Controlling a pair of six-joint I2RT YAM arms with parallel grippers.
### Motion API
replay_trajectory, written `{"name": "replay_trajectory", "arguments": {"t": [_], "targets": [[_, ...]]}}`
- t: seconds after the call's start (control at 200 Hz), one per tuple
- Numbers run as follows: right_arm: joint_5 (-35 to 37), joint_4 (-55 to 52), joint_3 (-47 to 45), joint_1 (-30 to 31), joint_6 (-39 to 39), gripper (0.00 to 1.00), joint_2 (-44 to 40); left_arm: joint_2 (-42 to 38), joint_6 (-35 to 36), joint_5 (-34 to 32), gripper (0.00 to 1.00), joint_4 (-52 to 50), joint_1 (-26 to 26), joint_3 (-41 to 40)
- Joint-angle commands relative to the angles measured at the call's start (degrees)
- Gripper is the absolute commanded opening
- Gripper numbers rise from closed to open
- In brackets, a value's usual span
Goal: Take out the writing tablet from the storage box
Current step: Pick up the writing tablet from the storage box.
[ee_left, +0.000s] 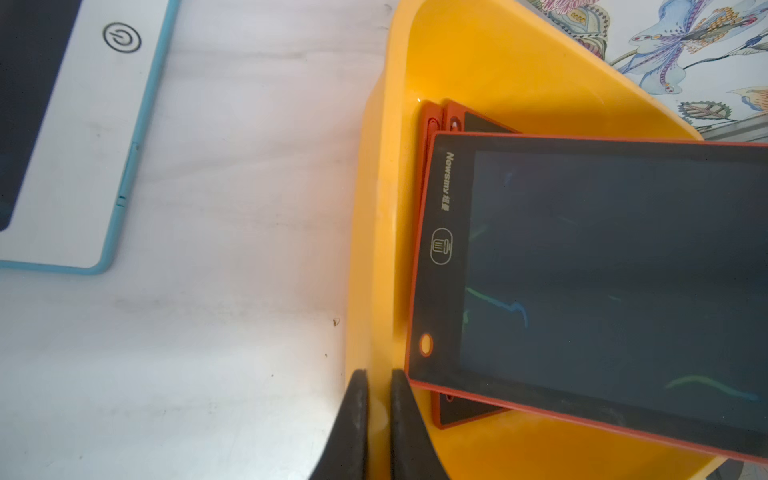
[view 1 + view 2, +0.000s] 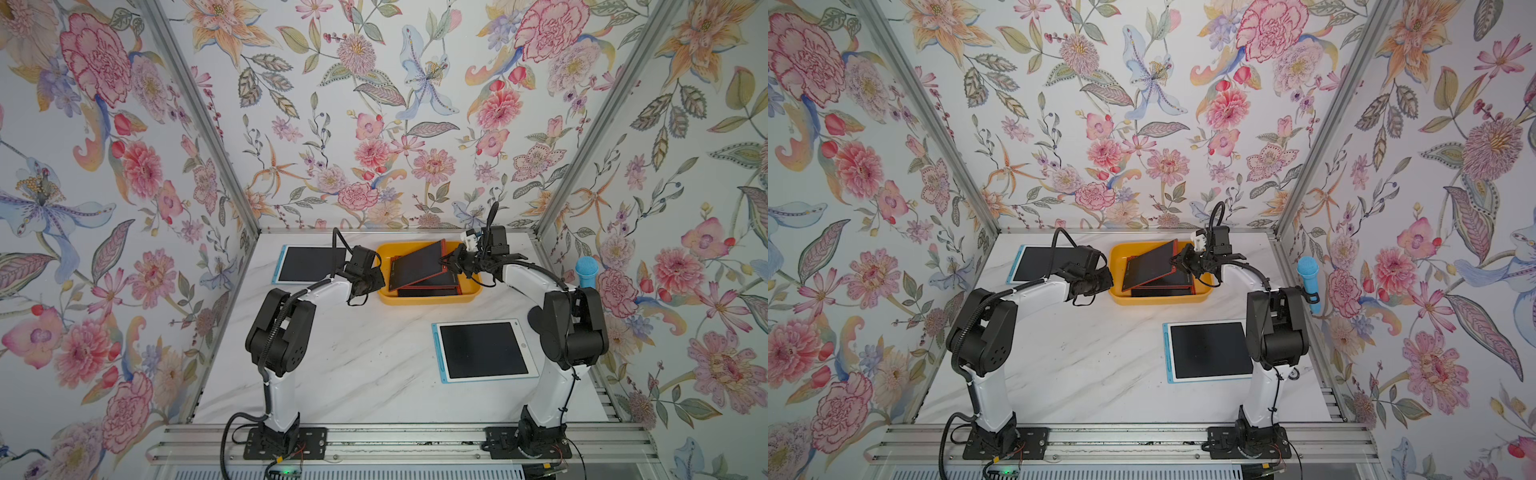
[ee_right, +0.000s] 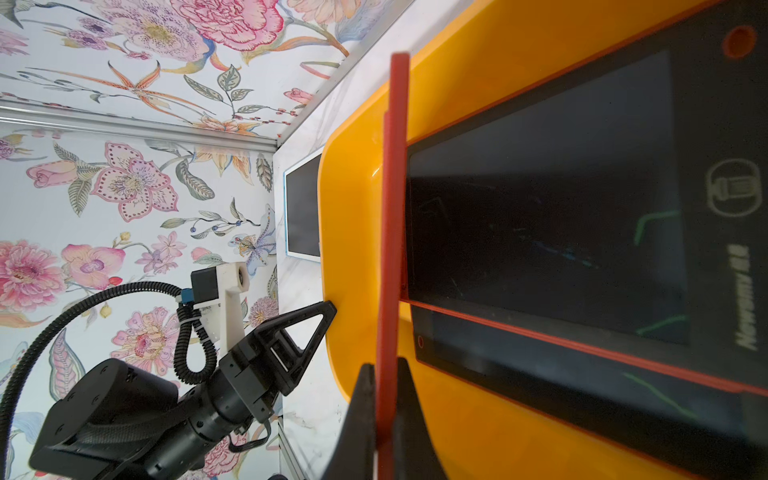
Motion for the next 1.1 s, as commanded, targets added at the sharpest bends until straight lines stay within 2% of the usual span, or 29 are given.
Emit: {"name": "replay_trajectory", "arguments": {"t": [0.0, 0.215, 0.385, 0.756, 0.886, 1.011, 1.091], "targets": [[-2.27, 2.81, -0.33, -0.59, 1.14, 0.00, -3.06, 1.44, 1.69, 0.94, 0.00, -1.12, 0.71, 3.10], [-2.41, 2.78, 0.04, -0.68, 1.35, 0.00, -3.82, 2.13, 2.58, 0.91, 0.00, -2.63, 0.78, 5.38], [-2.16, 2.81, -0.39, -0.68, 1.49, 0.00, -4.63, 0.85, 2.61, -0.01, 0.09, -3.49, 0.86, 5.37], [-0.17, -0.51, -0.14, -0.68, -0.82, 0.00, -7.63, -7.53, 3.69, -3.32, 0.55, -6.09, 1.43, 6.60], [2.95, -4.81, 1.25, -0.14, -3.90, 0.00, -9.17, -11.70, 4.26, -4.14, 0.78, -7.90, 1.66, 6.69], [2.94, -5.31, 1.58, 0.84, -3.24, 0.00, -10.76, -16.66, 4.94, -5.20, 0.98, -10.07, 1.91, 6.04], [3.10, -5.27, 2.33, 2.08, -2.24, 0.00, -11.99, -20.16, 5.50, -5.87, 1.00, -11.56, 2.13, 5.23]]}}
